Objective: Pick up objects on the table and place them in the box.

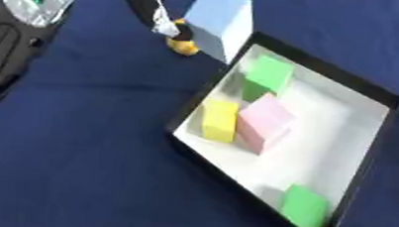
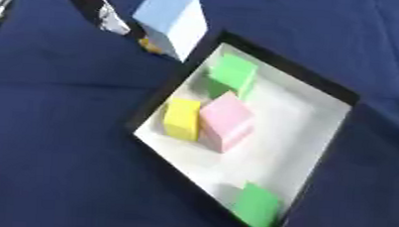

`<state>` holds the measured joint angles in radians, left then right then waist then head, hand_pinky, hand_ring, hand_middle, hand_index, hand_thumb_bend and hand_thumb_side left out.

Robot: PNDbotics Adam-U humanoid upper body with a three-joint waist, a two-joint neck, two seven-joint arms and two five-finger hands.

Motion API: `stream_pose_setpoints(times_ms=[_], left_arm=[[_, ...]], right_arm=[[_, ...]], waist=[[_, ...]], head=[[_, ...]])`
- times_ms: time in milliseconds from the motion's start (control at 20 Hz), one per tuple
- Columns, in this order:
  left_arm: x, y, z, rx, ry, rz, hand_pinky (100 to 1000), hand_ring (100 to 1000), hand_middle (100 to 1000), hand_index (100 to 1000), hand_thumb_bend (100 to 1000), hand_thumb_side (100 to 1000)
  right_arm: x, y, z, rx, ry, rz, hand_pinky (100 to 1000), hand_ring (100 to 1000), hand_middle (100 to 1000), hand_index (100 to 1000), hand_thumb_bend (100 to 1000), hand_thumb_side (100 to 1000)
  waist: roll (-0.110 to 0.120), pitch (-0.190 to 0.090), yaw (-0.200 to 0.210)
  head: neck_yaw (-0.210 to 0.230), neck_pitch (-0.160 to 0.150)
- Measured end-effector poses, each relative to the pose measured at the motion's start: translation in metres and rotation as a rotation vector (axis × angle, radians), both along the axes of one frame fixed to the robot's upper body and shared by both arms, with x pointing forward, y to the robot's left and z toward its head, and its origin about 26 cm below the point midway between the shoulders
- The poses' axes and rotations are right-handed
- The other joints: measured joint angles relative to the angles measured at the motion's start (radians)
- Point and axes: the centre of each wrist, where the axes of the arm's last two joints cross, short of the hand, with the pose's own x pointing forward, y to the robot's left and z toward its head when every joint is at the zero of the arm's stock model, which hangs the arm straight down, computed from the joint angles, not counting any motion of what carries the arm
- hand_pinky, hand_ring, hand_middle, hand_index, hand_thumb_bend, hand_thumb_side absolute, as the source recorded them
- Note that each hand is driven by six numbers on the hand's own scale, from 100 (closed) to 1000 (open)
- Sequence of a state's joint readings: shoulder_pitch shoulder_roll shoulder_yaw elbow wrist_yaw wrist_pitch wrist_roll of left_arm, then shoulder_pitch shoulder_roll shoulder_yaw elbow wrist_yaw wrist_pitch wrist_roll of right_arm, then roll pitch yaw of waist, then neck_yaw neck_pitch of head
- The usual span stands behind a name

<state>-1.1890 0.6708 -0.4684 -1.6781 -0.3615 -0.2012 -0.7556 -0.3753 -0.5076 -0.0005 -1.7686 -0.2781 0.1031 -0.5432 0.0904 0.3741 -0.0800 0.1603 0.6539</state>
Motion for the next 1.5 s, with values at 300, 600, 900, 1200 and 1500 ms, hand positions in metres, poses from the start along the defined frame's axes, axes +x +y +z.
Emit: stream_pose_setpoints(times_ms=[300, 600, 900, 1200, 1500], left_arm=[[-0.011, -0.045, -0.022, 0.140, 0.047, -0.114, 748, 666, 501, 580, 480, 100], [0.017, -0.056, -0.045, 0.180, 0.040, -0.067, 750, 676, 510, 590, 532, 100], [0.042, -0.057, -0.060, 0.159, 0.004, -0.031, 814, 807, 713, 765, 509, 100], [0.053, -0.049, -0.071, 0.154, 0.012, 0.004, 929, 984, 915, 928, 611, 478], [0.039, -0.029, -0.052, 0.040, -0.041, 0.028, 919, 968, 892, 897, 568, 323]], right_arm=[[0.001, 0.002, 0.004, 0.001, -0.014, 0.009, 798, 770, 715, 804, 100, 500], [0.002, 0.002, 0.005, 0.004, -0.017, 0.013, 798, 770, 715, 804, 100, 505], [0.002, 0.002, 0.005, 0.005, -0.017, 0.017, 799, 770, 714, 804, 100, 506], [0.002, 0.002, 0.005, 0.004, -0.016, 0.018, 799, 770, 714, 804, 100, 507], [0.001, 0.002, 0.003, 0.005, -0.013, 0.016, 799, 770, 715, 804, 100, 506]], waist=[[0.000, -0.001, -0.003], [0.000, -0.001, -0.006], [0.000, -0.002, -0.008], [0.000, -0.004, -0.007], [0.000, -0.004, 0.002]], head=[[0.006, 0.003], [0.011, 0.004], [0.014, 0.004], [0.013, 0.004], [0.008, 0.005]])
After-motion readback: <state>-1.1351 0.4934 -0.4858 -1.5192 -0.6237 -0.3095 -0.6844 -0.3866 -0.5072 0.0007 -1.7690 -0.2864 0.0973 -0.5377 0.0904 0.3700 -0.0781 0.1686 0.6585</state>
